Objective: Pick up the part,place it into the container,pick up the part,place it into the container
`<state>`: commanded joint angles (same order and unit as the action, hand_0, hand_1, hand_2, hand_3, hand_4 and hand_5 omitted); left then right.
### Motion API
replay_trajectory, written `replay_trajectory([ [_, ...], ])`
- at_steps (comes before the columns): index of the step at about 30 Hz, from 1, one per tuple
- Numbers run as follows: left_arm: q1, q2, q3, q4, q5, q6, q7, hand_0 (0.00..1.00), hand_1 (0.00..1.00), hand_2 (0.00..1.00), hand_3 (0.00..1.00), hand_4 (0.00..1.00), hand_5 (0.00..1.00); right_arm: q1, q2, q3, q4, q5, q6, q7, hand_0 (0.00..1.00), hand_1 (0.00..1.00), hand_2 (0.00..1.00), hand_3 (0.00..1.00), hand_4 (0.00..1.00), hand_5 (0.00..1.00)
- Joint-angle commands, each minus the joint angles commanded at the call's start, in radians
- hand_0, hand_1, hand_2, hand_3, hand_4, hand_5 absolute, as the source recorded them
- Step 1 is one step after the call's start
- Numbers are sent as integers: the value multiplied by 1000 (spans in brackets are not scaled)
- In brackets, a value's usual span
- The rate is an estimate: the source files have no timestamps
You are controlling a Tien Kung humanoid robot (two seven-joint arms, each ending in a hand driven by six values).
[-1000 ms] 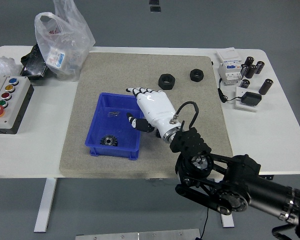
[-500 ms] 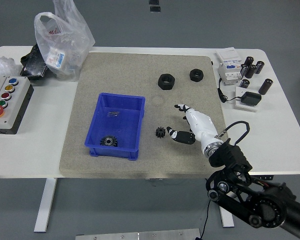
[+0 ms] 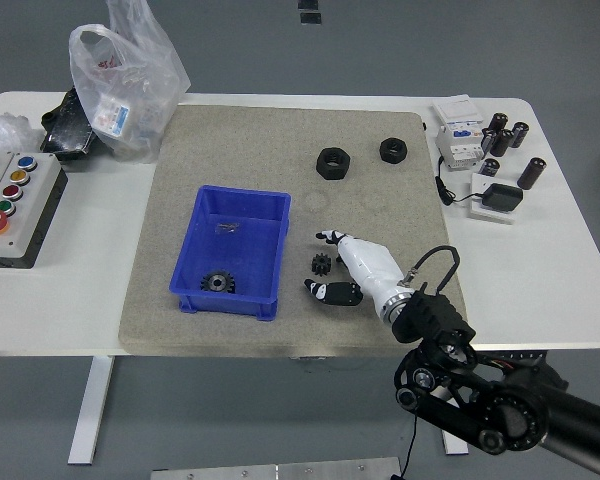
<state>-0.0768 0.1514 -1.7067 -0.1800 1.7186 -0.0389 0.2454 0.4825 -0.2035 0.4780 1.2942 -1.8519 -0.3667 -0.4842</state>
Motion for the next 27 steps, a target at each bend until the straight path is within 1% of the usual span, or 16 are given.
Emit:
replay_trajectory([
  [5, -3, 0, 5, 0, -5, -1, -1, 613, 604, 595, 623, 496, 474, 11, 13, -23, -30, -28, 10, -14, 332, 580, 718, 841, 663, 252],
  [6, -3, 0, 6, 0, -6, -1, -2, 613, 604, 594, 623, 493, 474, 12, 14, -26, -31, -32, 8, -15, 290, 473, 553, 684, 404, 256],
  [11, -2, -1, 8, 0, -7, -1, -2, 613, 604, 594, 623, 493, 474, 14, 15, -31, -35, -47, -13, -15, 290, 473, 553, 684, 404, 256],
  [12, -2, -1, 8, 0, -7, -1, -2, 613, 604, 594, 623, 489, 480, 14, 15, -32, -36, -48, -17, -14, 232, 375, 382, 542, 174, 43],
  [17, -2, 0, 10, 0, -9, -1, -3, 613, 604, 594, 623, 489, 480, 14, 14, -36, -36, -57, -34, -11, 232, 375, 382, 542, 174, 43],
  [18, -2, 0, 11, 0, -10, -1, -4, 613, 604, 594, 623, 487, 485, 14, 14, -36, -36, -58, -39, -9, 214, 348, 315, 471, 109, 31],
  [23, -3, 0, 14, 0, -14, -2, -4, 613, 604, 594, 623, 487, 485, 19, 11, -27, -41, -77, -55, -6, 214, 348, 315, 471, 109, 31],
  [24, -2, 0, 15, 0, -14, -2, -4, 613, 604, 595, 623, 485, 486, 22, 9, -23, -41, -83, -56, -6, 212, 345, 298, 451, 78, 2],
  [27, -2, 0, 15, 0, -15, -2, -3, 613, 604, 595, 623, 485, 486, 45, 3, -4, -32, -113, -54, -15, 212, 345, 298, 451, 78, 2],
])
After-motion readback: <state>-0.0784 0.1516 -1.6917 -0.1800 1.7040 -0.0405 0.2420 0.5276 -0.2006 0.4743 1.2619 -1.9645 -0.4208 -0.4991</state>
